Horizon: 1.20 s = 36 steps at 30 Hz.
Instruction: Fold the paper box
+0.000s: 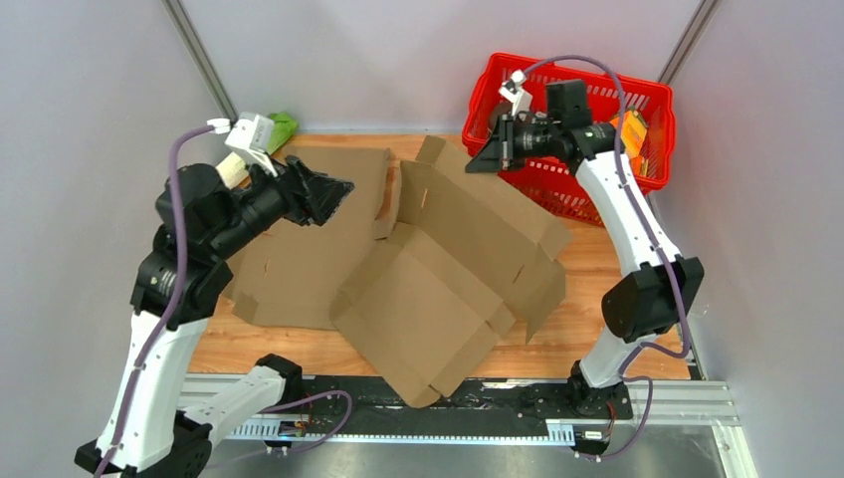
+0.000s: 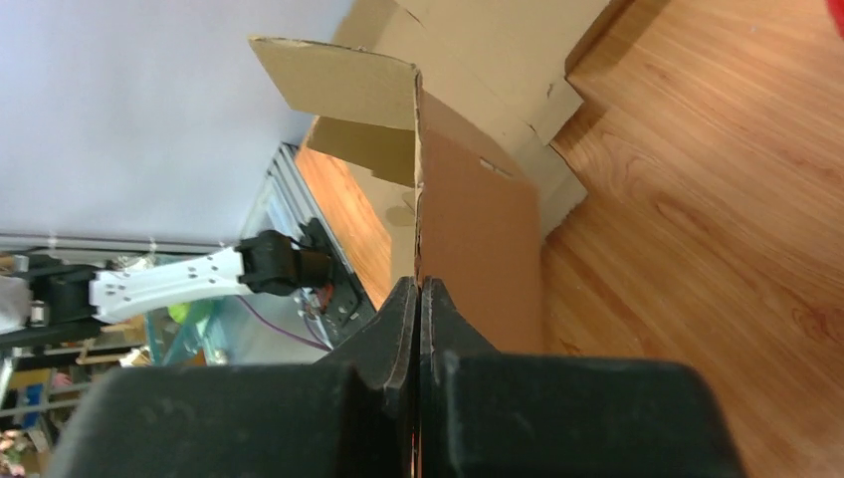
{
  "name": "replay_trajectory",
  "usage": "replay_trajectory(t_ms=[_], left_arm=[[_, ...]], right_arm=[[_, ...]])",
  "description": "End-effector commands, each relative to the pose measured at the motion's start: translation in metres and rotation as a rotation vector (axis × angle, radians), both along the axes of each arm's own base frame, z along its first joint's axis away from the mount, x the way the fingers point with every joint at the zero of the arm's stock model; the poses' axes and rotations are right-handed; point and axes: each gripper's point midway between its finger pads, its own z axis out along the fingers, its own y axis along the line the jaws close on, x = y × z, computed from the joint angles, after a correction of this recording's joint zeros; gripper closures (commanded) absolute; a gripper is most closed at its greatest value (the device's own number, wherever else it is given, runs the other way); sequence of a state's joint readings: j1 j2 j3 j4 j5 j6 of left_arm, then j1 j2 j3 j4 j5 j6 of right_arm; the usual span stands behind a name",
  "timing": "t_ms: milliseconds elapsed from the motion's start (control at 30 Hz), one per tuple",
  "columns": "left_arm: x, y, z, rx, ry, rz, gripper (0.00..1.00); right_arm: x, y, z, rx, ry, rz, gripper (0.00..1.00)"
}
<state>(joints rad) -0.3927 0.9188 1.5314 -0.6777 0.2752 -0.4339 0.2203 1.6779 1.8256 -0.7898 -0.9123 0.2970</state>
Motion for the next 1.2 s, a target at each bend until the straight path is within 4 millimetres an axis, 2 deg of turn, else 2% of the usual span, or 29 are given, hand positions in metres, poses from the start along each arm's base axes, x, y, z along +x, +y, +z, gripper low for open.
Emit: replay_trajectory(t_ms=[0,33,100,133,233,300,400,567,700,1000,1167], left_arm=[[0.024,-0.003,-0.028,0.098,0.024,0.017,0.3],[0.036,-0.006,-0.042,0.128,0.06,0.019,0.3],[0.048,-0.009,-0.053,0.178,0.073,0.013,0.3],[0.06,-0.013,-0.066,0.202,0.105,0.008,0.3],[0.076,-0.021,-0.079,0.232,0.13,-0.004,0.3],[0.084,-0.028,-0.08,0.232,0.104,-0.021,0.3],[0.093,-0.04,-0.079,0.202,0.081,-0.051,0.37],[0.108,-0.053,-0.071,0.155,0.072,-0.073,0.36],[0.124,-0.062,-0.08,0.16,0.102,-0.08,0.35],[0.136,-0.076,-0.096,0.238,0.108,-0.075,0.36],[0.142,-0.083,-0.099,0.295,0.094,-0.07,0.36]], right_arm=[[0.0,0.007,0.019,-0.069,-0.193,0.048,1.0],[0.002,0.014,0.012,-0.077,-0.18,0.07,1.0],[0.004,0.021,0.004,-0.096,-0.182,0.105,1.0],[0.004,0.028,-0.002,-0.114,-0.189,0.133,1.0],[0.002,0.035,-0.012,-0.155,-0.207,0.159,1.0],[0.002,0.037,-0.016,-0.164,-0.204,0.16,1.0],[-0.003,0.04,-0.018,-0.171,-0.23,0.186,1.0],[-0.012,0.045,-0.016,-0.18,-0.274,0.199,1.0],[-0.016,0.044,-0.018,-0.189,-0.289,0.202,1.0],[-0.016,0.045,-0.014,-0.19,-0.317,0.216,1.0],[-0.015,0.047,-0.015,-0.212,-0.331,0.213,1.0]])
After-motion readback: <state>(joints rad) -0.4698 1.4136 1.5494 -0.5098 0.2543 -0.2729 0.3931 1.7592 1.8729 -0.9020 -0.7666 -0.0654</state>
